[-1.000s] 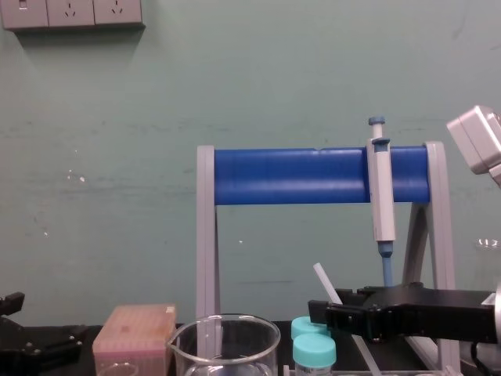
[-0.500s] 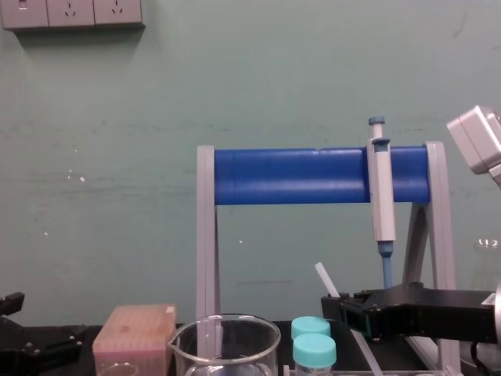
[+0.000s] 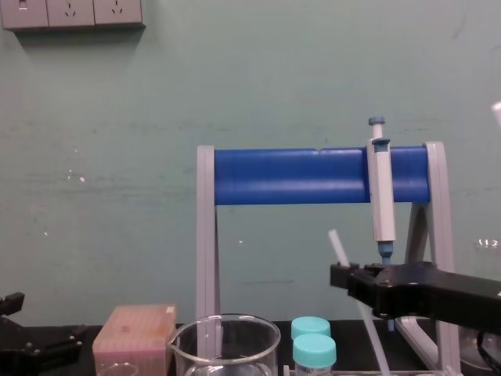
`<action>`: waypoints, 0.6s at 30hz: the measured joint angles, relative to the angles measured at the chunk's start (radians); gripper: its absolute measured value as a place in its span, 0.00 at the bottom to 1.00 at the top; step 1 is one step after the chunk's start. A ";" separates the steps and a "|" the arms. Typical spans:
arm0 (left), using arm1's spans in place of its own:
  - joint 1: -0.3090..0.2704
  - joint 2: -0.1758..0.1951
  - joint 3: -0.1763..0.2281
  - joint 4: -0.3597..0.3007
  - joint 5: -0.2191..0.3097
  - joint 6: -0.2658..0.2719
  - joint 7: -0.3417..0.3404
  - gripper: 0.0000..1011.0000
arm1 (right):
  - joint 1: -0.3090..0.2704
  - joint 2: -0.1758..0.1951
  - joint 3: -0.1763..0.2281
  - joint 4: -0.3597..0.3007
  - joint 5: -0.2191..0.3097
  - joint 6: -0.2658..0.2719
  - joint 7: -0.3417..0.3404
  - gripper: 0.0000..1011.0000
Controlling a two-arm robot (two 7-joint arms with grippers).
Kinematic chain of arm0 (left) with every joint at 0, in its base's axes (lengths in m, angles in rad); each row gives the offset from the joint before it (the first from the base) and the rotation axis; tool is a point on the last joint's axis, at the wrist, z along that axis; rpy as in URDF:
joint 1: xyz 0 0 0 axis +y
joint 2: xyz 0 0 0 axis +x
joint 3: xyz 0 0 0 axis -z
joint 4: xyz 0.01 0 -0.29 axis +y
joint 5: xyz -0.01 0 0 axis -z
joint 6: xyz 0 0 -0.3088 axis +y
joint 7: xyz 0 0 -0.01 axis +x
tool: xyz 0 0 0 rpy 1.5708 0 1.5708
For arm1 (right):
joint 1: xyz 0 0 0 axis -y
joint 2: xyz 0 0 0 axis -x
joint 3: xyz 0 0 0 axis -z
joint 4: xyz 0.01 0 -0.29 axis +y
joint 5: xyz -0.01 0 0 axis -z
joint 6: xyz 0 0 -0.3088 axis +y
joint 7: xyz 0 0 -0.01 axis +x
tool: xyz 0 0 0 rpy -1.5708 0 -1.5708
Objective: Pick up the stirring rod with one hand, then place it down.
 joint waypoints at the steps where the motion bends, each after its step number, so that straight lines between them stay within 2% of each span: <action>1: 0.000 0.000 0.000 0.000 0.000 0.000 0.000 0.99 | 0.000 0.000 0.000 0.000 0.000 0.000 0.000 0.07; 5: 0.000 0.000 0.000 0.000 0.000 0.000 0.000 0.99 | -0.046 -0.001 0.034 -0.022 0.038 -0.061 0.021 0.07; 11: 0.000 0.000 0.000 0.000 0.000 0.000 0.000 0.99 | -0.099 0.018 0.060 -0.056 0.046 -0.135 0.041 0.07; 14: 0.000 0.000 0.000 0.000 0.000 0.000 0.000 0.99 | -0.111 0.022 0.071 -0.066 0.042 -0.161 0.042 0.07; 18: 0.000 0.000 0.000 0.000 0.000 0.000 0.000 0.99 | -0.109 0.008 0.100 -0.070 0.040 -0.226 0.047 0.07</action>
